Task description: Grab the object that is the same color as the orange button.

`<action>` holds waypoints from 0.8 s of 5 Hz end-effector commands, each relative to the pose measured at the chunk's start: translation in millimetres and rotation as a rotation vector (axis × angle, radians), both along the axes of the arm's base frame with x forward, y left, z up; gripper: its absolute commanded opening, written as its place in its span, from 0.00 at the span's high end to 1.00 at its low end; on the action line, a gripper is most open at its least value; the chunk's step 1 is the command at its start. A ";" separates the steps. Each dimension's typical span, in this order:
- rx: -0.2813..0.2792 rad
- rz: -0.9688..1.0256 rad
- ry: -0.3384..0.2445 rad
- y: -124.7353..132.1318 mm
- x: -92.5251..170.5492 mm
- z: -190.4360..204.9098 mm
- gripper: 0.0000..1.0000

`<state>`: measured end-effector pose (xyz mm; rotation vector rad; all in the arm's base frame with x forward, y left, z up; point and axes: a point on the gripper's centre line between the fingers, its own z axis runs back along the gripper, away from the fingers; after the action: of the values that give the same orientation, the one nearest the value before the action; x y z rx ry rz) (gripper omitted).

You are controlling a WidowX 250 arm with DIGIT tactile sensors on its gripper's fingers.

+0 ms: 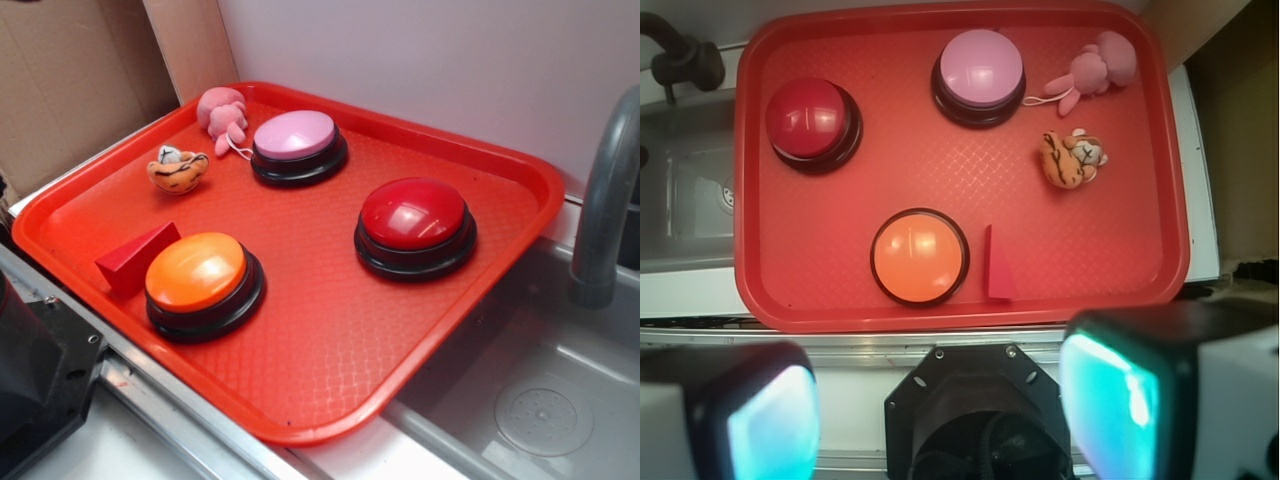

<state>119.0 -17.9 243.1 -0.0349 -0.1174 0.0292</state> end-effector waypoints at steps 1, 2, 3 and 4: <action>0.000 0.000 0.000 0.0 0.0 0.0 0.00; -0.002 0.178 -0.017 13.8 13.9 -13.2 0.00; 0.014 0.393 0.005 35.0 30.7 -35.4 0.00; 0.060 0.619 -0.027 57.5 44.2 -61.9 0.00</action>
<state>165.1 36.1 171.6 0.0708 -0.1299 0.6589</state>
